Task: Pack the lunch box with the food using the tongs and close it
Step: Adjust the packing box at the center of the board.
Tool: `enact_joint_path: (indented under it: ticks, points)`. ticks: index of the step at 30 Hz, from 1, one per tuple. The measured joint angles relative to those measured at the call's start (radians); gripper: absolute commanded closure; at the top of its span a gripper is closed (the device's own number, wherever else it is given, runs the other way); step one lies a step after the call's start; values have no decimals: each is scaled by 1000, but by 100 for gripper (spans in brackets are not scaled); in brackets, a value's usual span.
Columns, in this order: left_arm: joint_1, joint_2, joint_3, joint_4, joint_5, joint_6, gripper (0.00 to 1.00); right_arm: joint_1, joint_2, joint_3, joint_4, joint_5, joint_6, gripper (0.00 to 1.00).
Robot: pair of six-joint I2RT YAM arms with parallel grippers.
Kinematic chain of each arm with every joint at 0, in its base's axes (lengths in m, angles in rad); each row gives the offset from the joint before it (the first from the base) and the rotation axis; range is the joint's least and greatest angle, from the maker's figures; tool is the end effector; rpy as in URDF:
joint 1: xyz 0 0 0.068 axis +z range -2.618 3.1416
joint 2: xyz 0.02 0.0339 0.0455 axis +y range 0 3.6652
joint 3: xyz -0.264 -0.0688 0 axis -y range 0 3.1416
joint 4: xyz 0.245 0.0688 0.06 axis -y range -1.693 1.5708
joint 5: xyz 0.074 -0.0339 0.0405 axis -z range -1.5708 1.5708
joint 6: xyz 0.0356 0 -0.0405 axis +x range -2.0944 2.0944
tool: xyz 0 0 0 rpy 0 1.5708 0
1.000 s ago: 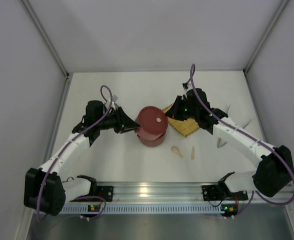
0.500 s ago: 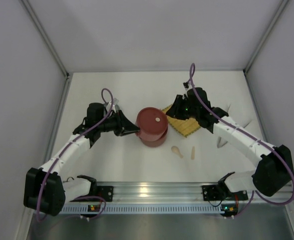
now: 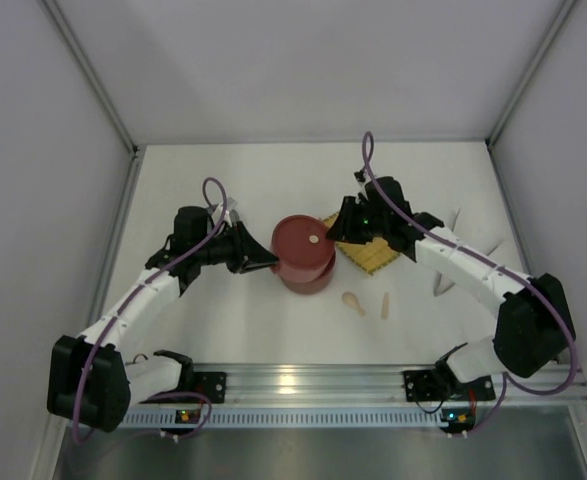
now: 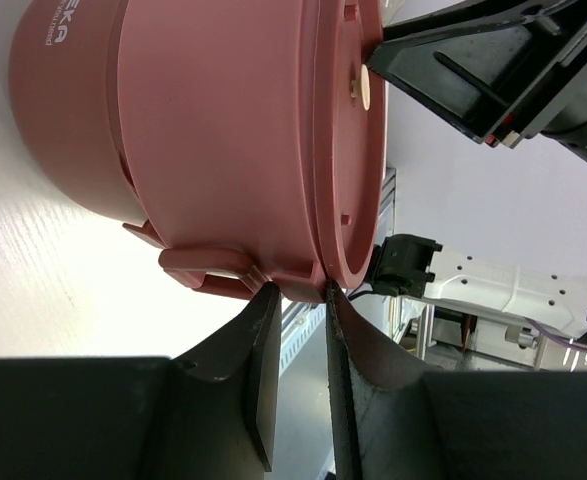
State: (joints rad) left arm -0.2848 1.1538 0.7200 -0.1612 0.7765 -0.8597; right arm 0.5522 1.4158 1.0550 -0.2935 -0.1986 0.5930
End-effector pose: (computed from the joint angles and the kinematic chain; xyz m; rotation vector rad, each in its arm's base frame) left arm 0.2261 -0.0922 0.2506 -0.1737 2.3530 -1.4554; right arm 0.2654 0.1718 0.2777 -0.0673 2.3453 0.8226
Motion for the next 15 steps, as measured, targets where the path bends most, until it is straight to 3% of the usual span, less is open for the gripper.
enact_joint_path:
  ticks: [3,8,11,15]
  points:
    - [0,0,0,-6,-2,5,82,-1,21,0,6,-8,-10,61]
    - [0,1,0,-17,-2,18,82,-10,35,0,24,-29,-27,56]
    - [1,1,0,-19,-2,22,82,-19,41,0,36,-58,-32,59]
    - [1,5,0,-20,0,25,82,-30,46,-1,59,-92,-34,77]
